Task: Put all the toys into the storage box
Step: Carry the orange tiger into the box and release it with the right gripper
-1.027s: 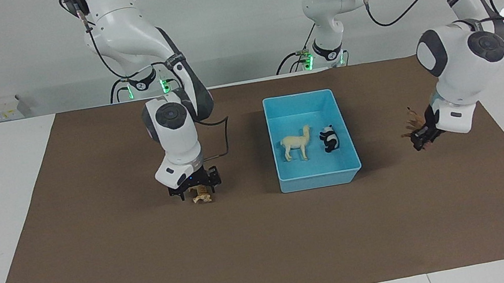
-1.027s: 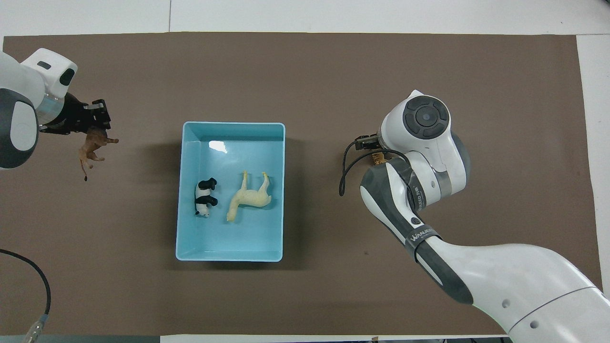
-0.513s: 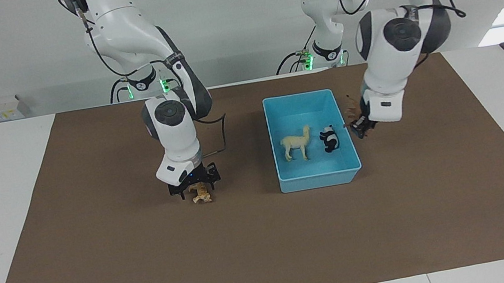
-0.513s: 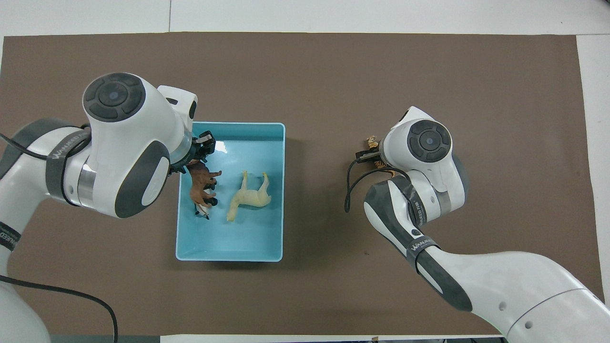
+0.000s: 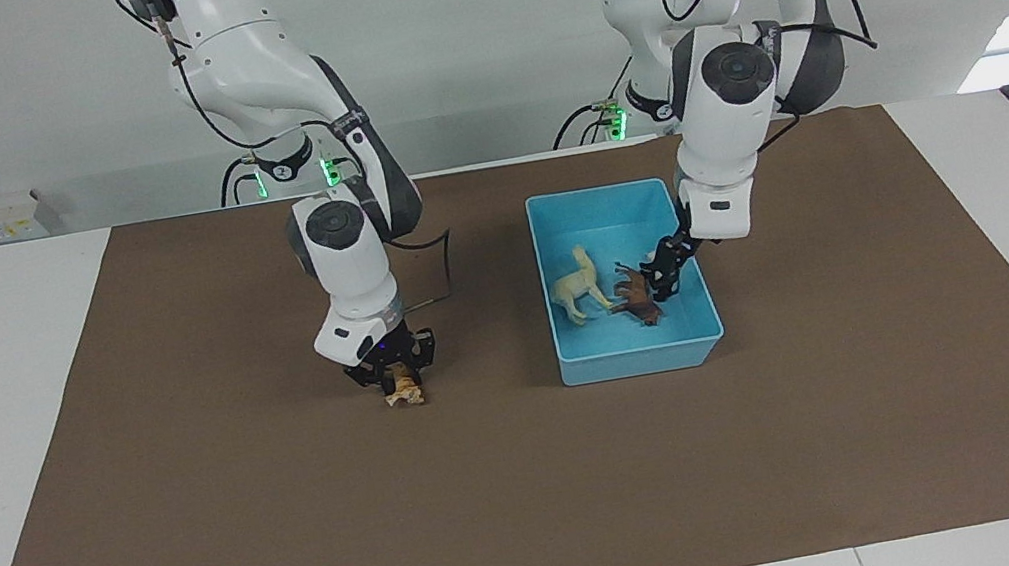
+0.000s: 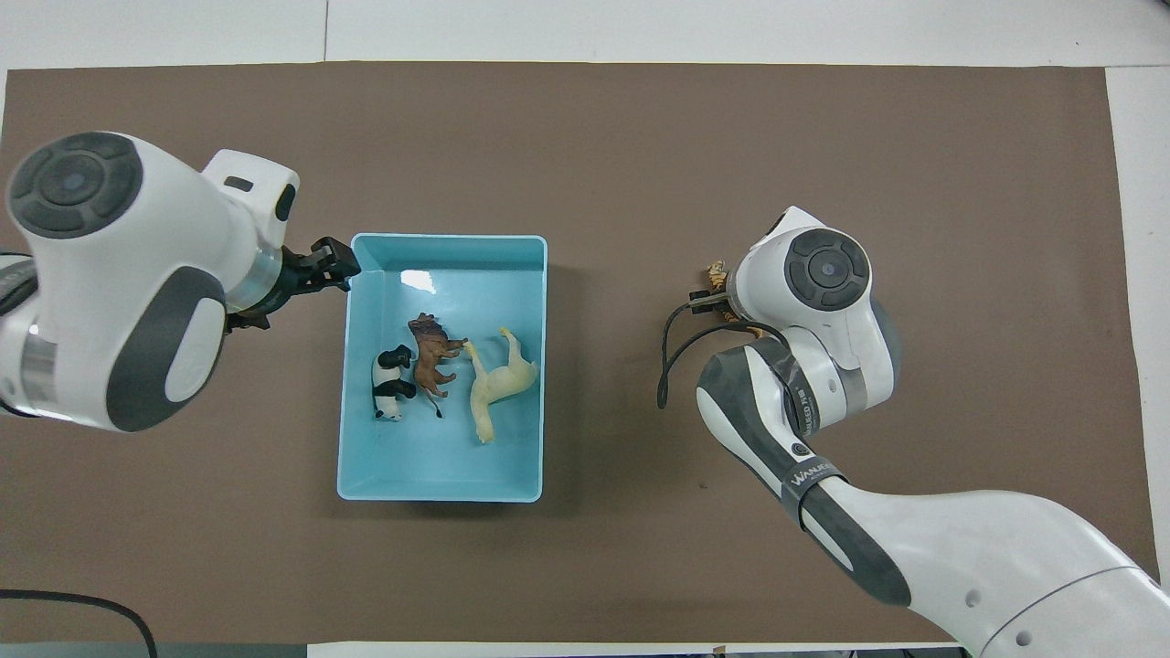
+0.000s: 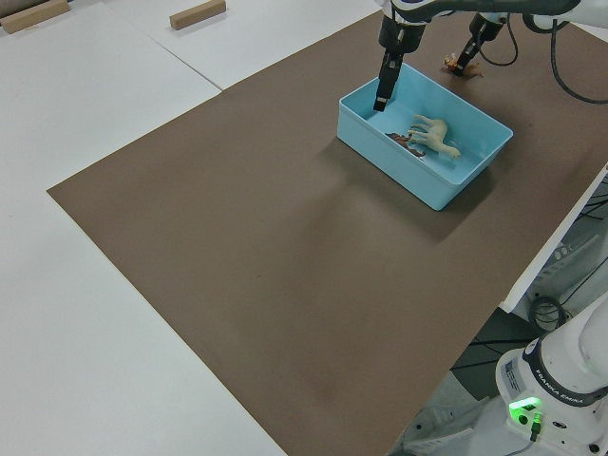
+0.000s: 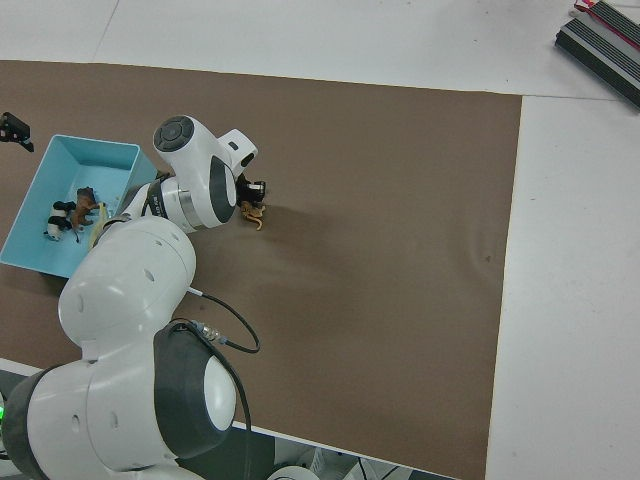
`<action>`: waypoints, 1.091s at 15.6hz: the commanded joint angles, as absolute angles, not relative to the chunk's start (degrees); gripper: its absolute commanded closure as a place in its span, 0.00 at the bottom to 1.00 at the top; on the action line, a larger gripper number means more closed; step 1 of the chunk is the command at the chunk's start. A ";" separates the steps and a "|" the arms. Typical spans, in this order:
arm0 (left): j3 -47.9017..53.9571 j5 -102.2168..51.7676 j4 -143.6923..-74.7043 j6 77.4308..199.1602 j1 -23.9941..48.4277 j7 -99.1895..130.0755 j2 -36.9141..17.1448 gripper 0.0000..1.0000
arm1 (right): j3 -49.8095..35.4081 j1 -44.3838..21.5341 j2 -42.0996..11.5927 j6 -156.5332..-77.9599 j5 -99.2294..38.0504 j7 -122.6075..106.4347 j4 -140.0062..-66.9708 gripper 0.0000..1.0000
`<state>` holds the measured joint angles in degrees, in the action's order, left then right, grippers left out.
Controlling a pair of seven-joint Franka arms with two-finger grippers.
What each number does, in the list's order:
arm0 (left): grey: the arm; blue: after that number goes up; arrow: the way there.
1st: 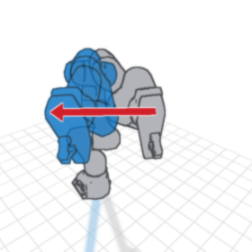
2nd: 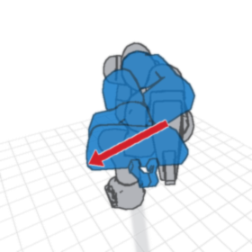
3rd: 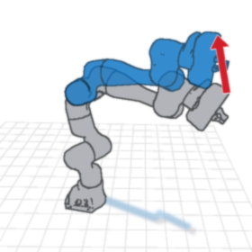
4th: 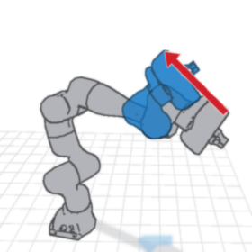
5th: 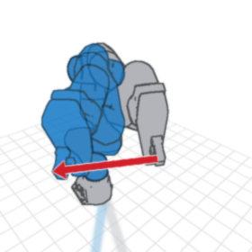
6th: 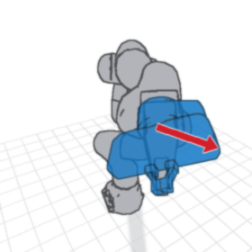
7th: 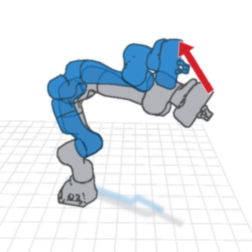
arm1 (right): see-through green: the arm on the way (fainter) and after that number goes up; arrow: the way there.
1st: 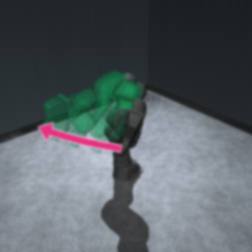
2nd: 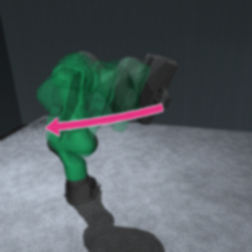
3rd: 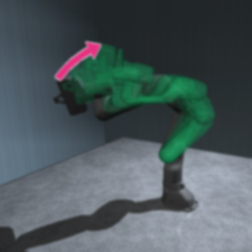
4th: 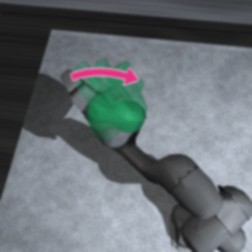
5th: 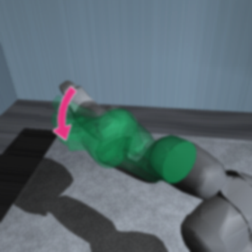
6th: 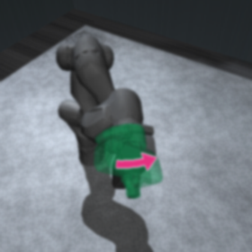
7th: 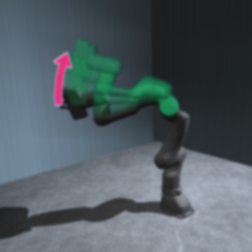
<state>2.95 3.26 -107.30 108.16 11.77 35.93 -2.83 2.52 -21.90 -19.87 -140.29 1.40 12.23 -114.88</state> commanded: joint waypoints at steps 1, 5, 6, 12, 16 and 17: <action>2.99 3.08 -103.46 100.13 8.18 23.16 -1.06 0.00 | 2.20 -21.53 -19.42 -138.52 0.97 13.09 -113.82 1.00; 2.99 3.08 -103.45 94.32 5.02 8.62 2.63 0.00 | 1.15 -23.02 -19.60 -123.99 0.62 16.85 -100.96 1.00; 2.99 3.08 -103.62 93.35 4.57 7.92 3.16 0.00 | 0.36 -24.25 -20.82 -119.14 -1.12 19.92 -94.63 1.00; 3.60 2.02 -98.37 91.24 3.25 4.22 -1.04 0.00 | -0.09 -37.77 -28.48 -119.93 -13.34 49.19 -75.49 1.00; 3.34 1.93 -98.61 90.71 3.25 1.68 -0.79 0.00 | -0.09 -44.20 -27.51 -134.18 -14.68 51.58 -88.22 1.00; 3.17 1.93 -98.70 90.36 3.16 1.58 -0.70 0.00 | -0.09 -44.56 -27.34 -133.86 -14.68 53.42 -88.33 0.88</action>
<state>2.84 2.92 -100.23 92.48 4.16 3.47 -0.21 -0.23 -44.12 -28.80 -131.09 -13.17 51.57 -84.38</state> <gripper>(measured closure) 0.000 0.678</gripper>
